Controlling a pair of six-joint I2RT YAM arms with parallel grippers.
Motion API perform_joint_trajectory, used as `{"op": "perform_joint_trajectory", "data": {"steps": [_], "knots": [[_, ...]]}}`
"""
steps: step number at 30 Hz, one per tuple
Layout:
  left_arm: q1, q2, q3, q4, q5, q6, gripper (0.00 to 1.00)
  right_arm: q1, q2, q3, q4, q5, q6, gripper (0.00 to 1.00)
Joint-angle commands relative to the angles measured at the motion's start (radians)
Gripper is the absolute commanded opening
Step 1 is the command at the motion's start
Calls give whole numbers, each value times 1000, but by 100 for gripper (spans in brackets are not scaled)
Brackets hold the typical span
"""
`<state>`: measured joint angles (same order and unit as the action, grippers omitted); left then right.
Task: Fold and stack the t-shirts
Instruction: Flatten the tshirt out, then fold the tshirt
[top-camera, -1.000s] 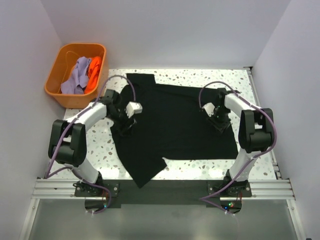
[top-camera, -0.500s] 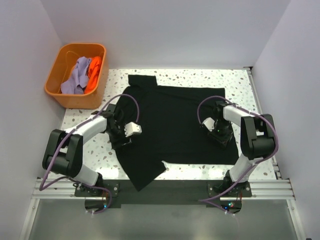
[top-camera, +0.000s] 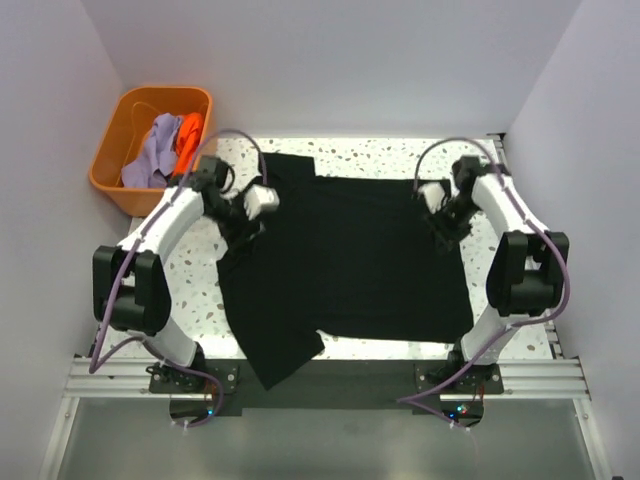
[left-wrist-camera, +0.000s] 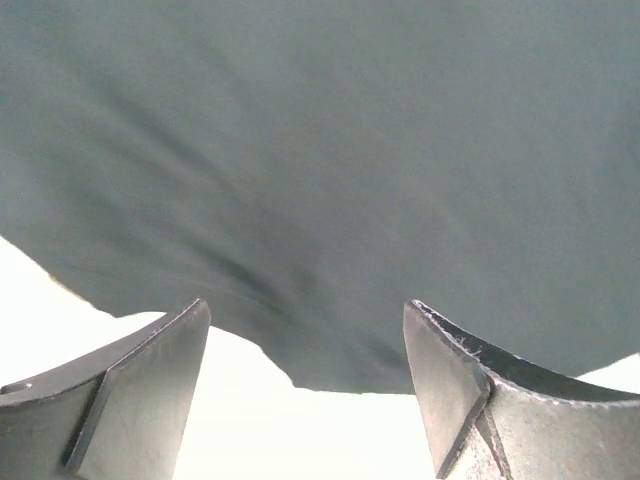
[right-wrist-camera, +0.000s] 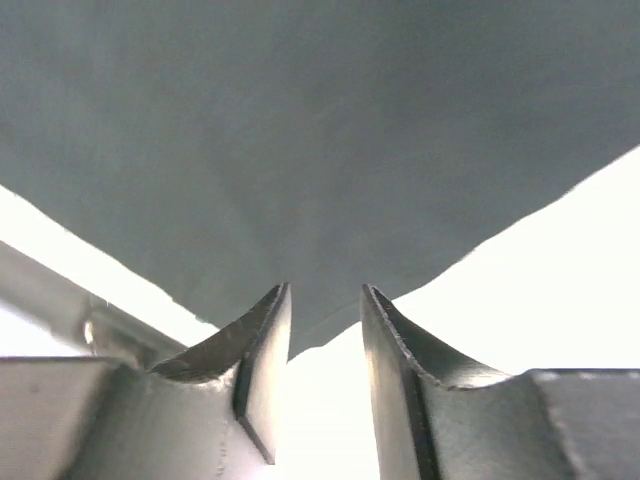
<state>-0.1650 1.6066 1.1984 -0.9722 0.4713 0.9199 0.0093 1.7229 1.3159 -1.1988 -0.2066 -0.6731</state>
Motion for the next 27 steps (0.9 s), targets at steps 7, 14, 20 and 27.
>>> {"op": "perform_joint_trajectory", "data": {"steps": [7,14,20,27], "knots": [[27,409,583,489,-83,-734,85,-104,303,511,231,-30,260,39],[32,688,948,575,-209,-843,87,-112,513,730,373,65,356,37],[35,719,886,736,-263,-848,89,-127,607,779,484,104,356,40],[42,797,906,753,-281,-843,89,-127,690,826,496,127,320,49]]}}
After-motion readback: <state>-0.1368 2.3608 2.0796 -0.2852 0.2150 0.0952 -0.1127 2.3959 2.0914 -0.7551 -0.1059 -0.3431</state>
